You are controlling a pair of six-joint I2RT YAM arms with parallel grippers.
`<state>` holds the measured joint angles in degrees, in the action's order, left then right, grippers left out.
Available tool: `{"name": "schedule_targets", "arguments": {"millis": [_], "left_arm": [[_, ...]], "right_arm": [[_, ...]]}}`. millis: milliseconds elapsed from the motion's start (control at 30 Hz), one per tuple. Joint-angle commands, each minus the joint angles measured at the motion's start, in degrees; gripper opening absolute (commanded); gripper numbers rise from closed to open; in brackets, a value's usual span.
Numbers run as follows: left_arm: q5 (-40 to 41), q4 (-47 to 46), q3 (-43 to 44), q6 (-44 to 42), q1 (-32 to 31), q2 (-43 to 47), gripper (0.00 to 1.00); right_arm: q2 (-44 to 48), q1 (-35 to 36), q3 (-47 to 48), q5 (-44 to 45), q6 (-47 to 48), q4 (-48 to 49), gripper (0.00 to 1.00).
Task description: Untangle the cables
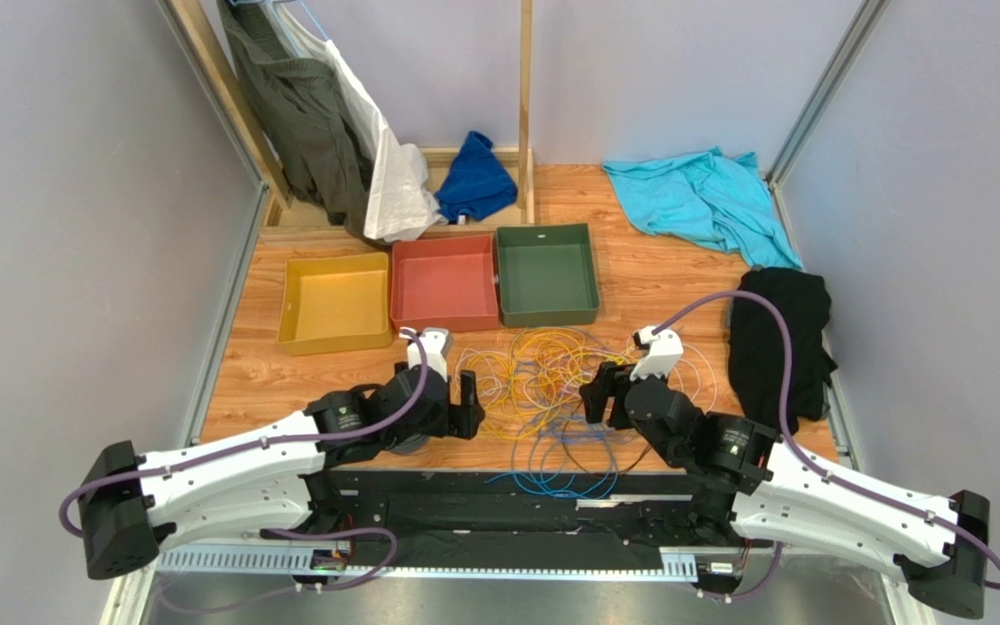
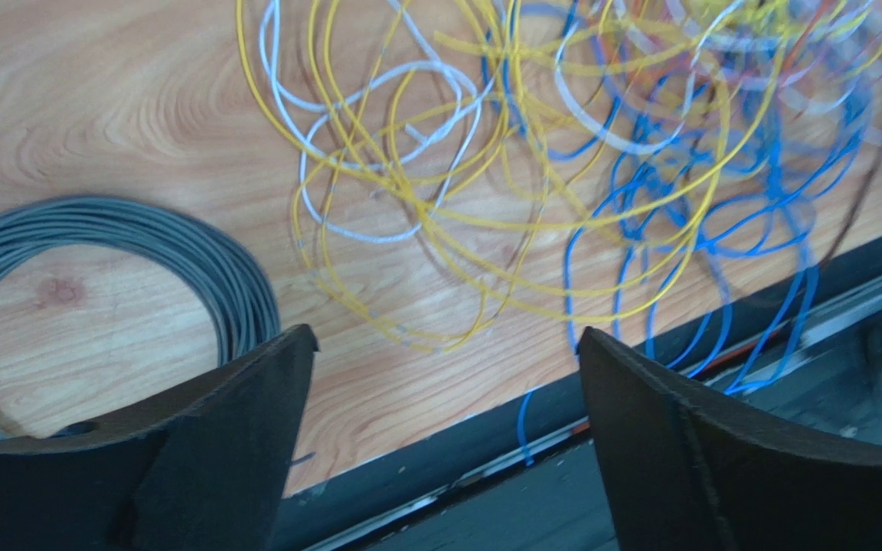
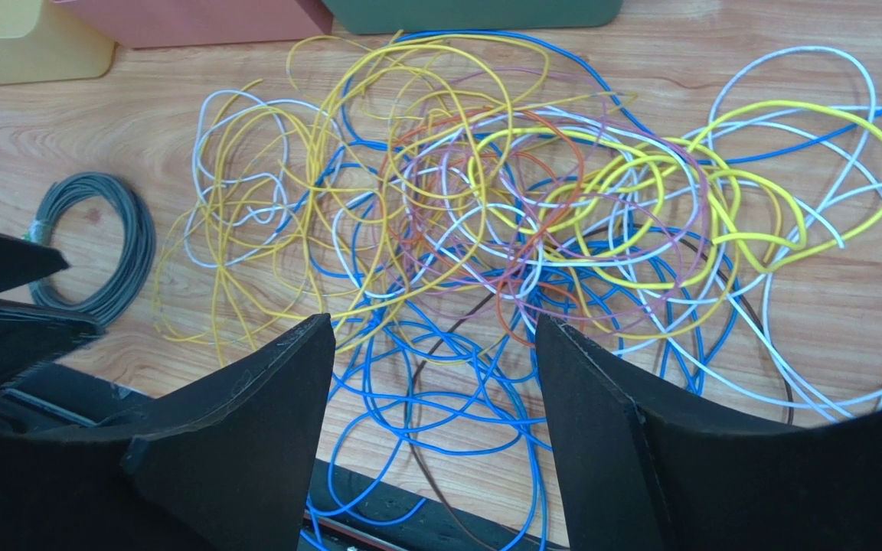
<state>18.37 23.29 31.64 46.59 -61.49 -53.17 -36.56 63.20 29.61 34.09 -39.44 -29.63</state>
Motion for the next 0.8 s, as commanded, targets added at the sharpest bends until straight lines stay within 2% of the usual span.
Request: {"name": "schedule_targets", "arguments": {"millis": [0, 133, 233, 433, 533, 767], "left_arm": [[6.2, -3.7, -2.8, 3.1, -0.2, 6.1, 0.90], [-0.9, -6.0, -2.8, -4.8, -0.2, 8.9, 0.89], [-4.6, -7.1, -0.7, -8.6, -0.6, 4.7, 0.99], [-5.6, -11.1, 4.5, -13.1, -5.0, -9.8, 0.99], [-5.6, -13.4, 7.5, -14.3, -6.9, -19.8, 0.93], [-5.5, -17.8, 11.0, -14.9, -7.1, -29.0, 0.80]], "right_arm": [[1.7, 0.2, -1.7, 3.2, -1.8, 0.5, 0.69], [2.9, 0.2, -1.0, -0.6, 0.8, -0.7, 0.68], [3.2, 0.2, -1.0, -1.0, 0.7, -1.3, 0.67], [4.5, 0.2, -1.2, -1.6, 0.7, -1.8, 0.66], [4.6, 0.2, -1.1, -1.8, 0.7, -2.5, 0.66], [3.2, 0.2, -0.7, -2.7, 0.7, -2.6, 0.65]]}}
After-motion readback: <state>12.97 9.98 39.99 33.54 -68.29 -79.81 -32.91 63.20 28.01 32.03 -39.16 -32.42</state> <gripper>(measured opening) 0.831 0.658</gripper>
